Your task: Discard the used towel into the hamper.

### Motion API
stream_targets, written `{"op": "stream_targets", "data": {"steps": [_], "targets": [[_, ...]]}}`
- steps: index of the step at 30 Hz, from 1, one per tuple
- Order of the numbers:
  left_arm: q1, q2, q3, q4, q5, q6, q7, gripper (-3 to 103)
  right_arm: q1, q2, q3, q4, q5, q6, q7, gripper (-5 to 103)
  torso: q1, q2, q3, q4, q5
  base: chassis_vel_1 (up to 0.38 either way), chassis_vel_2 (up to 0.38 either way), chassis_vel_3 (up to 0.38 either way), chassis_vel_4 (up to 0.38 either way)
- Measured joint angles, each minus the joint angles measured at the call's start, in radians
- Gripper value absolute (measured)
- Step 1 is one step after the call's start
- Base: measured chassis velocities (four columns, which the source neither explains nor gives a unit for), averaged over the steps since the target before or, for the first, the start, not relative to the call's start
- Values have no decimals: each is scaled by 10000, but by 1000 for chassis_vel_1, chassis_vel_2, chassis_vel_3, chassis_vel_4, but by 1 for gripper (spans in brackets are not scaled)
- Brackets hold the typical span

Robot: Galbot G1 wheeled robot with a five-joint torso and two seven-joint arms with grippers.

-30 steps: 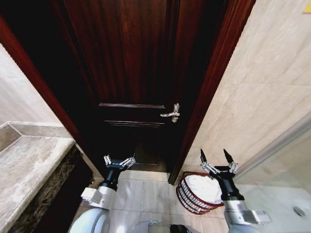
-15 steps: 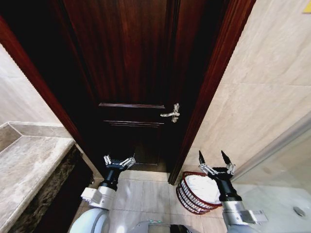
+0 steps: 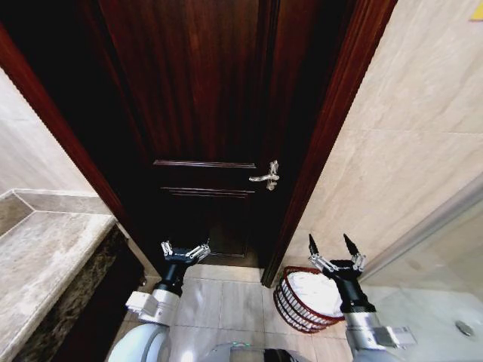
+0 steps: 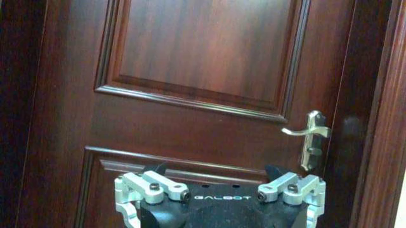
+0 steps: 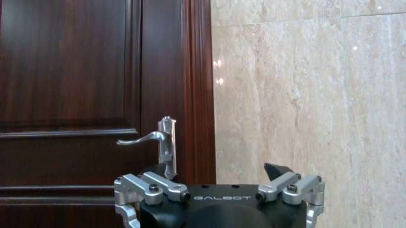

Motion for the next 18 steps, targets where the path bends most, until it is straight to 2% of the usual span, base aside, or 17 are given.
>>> {"op": "stream_targets", "data": {"steps": [9,18], "targets": [[0,1,0,0,0,0,0,100,0,1,0,0,-5,2,-6,100,1,0,0,0,-2,-6,-8,7,5],[0,0,0,0,0,0,0,100,0,1,2,-1,-5,8,-7,100,0,2,0,0,-1,-124,-142,148,135]]}}
